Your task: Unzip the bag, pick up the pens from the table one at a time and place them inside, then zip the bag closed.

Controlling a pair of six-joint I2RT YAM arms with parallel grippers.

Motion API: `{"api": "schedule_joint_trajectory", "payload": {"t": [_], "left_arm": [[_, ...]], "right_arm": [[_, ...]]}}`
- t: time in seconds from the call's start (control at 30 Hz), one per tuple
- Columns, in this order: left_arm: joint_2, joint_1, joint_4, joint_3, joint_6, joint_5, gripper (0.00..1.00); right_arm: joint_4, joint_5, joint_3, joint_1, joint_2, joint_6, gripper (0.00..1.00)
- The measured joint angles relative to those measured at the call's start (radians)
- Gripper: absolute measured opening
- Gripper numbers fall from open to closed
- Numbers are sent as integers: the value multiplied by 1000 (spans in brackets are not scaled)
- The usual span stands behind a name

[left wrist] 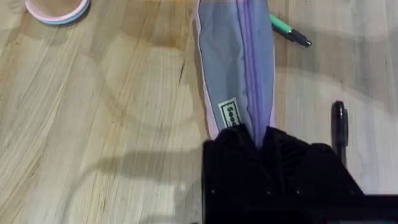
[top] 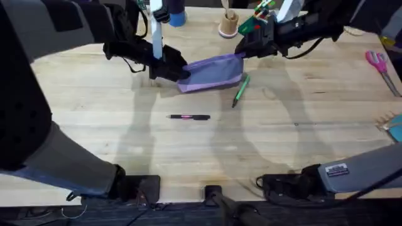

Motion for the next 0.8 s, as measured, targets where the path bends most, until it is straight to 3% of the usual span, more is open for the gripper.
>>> {"api": "schedule_joint_trajectory", "payload": {"t": [0.23,0.5,0.8], "left_arm": [[0,0,-4,0,0,-5,43],[0,10,-11,0,0,-21,43],[0,13,-11,0,0,-26,43]], "right_arm": [[-56,63,10,34,0,-15,32],[-177,358,109,204,0,-87,32],[-187,524,138,296,-6,-121,32]]}}
